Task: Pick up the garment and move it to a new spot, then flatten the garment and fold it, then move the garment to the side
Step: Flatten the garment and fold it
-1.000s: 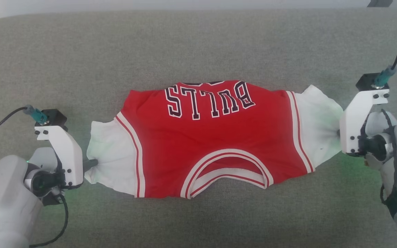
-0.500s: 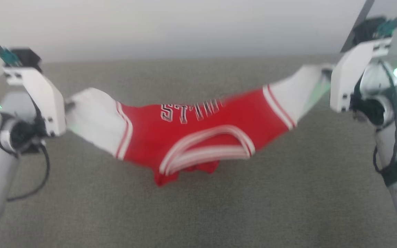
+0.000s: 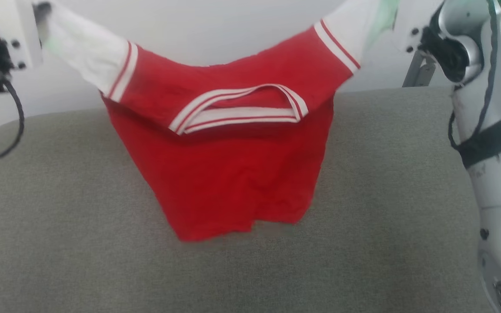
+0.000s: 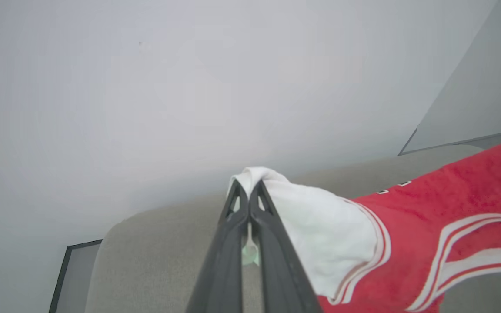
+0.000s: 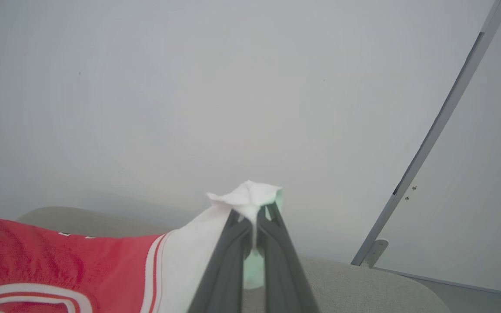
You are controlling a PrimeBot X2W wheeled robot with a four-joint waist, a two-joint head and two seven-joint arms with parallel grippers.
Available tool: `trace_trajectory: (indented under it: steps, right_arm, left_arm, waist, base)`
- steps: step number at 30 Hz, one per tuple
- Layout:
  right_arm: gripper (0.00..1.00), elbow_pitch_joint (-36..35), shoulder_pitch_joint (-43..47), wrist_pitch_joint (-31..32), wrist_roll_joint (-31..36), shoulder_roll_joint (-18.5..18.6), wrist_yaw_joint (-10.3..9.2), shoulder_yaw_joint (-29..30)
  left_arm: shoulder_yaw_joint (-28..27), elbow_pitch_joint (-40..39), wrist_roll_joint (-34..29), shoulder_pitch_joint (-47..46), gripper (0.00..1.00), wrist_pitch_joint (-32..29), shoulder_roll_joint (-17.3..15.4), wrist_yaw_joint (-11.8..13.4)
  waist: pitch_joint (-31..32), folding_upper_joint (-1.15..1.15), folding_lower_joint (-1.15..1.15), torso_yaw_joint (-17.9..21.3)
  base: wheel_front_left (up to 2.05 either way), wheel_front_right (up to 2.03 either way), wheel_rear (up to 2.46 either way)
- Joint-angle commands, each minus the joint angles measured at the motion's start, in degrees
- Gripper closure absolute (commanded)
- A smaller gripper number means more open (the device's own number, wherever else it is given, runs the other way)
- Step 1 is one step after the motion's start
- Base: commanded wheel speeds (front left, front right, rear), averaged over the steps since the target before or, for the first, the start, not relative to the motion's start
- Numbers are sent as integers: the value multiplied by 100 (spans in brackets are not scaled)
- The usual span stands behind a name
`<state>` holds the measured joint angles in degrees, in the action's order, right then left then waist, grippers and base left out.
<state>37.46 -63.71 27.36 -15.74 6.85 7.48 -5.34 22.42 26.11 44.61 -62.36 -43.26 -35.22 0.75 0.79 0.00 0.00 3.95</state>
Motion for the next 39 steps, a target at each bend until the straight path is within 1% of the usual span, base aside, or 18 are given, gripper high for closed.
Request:
trace_trajectory:
  steps: [1, 4, 8, 11, 16, 17, 22, 25, 28, 30, 32, 33, 37, 39]
  right_arm:
    - [100, 108, -129, -115, -6, -18, 2, -16]
    - [100, 340, -367, -293, 37, -45, 2, -121]
    - [100, 728, -648, -585, 88, -21, 2, -267]
    - [100, 987, -949, -933, 166, 24, 2, -339]
    - [100, 1369, -1543, -1784, 506, 79, 2, -389]
    - [100, 1369, -1543, -1784, 506, 79, 2, -389]
    - [100, 1747, -2269, -2770, 1142, 169, 2, -181]
    - [100, 1922, -2662, -3375, 1633, 207, 2, 118]
    - [100, 1958, -3001, -3918, 2248, 241, 2, 480]
    - [100, 1874, -3138, -4108, 2682, 237, 2, 710]
    - [100, 1772, -3159, -4202, 3179, 184, 2, 836]
    - [100, 1719, -3086, -4237, 3530, 103, 2, 1028]
    - [100, 2003, -2814, -4257, 3890, -71, 2, 1245]
    - [100, 2228, -2678, -4259, 3836, -130, 2, 1355]
  left_arm:
    - [0, 54, -86, -146, 100, 5, 12, 14]
    - [-5, 168, -88, -372, 100, 65, 59, -13]
    - [35, 385, -188, -625, 100, 303, 115, -125]
    - [35, 579, -270, -889, 100, 563, 190, -202]
    - [82, 968, -496, -1534, 100, 1149, 360, -382]
    - [82, 968, -496, -1534, 100, 1149, 360, -382]
    - [162, 1381, -801, -2419, 100, 1933, 530, -551]
    - [205, 1653, -935, -2933, 100, 2504, 674, -632]
    - [234, 1887, -1135, -3415, 100, 3199, 742, -688]
    - [238, 2021, -1264, -3647, 100, 3743, 801, -701]
    - [192, 2247, -1222, -3766, 100, 4159, 896, -707]
    - [232, 2512, -1192, -3820, 100, 4360, 984, -748]
    - [408, 3033, -1079, -3622, 100, 4477, 1107, -806]
    - [517, 3263, -1007, -3436, 100, 4443, 1171, -812]
  waist:
    - [0, 0, 0, 15]
    - [-49, 0, 0, 24]
    - [-228, 0, 0, 13]
    - [-535, 0, 0, -21]
    - [-1188, 0, 0, -101]
    - [-1188, 0, 0, -101]
    - [-1910, 0, 0, -206]
    - [-2272, 0, 0, -292]
    - [-2558, 0, 0, -363]
    - [-2714, 0, 0, -419]
    - [-2816, 0, 0, -466]
    - [-2887, 0, 0, -501]
    - [-2886, 0, 0, -560]
    - [-2818, 0, 0, -588]
  base:
    - [0, 0, 0]
    - [0, 0, 0]
    - [0, 0, 0]
    - [0, 0, 0]
    - [0, 0, 0]
    - [0, 0, 0]
    - [0, 0, 0]
    - [0, 0, 0]
    - [0, 0, 0]
    - [0, 0, 0]
    - [0, 0, 0]
    - [0, 0, 0]
    - [0, 0, 0]
    - [0, 0, 0]
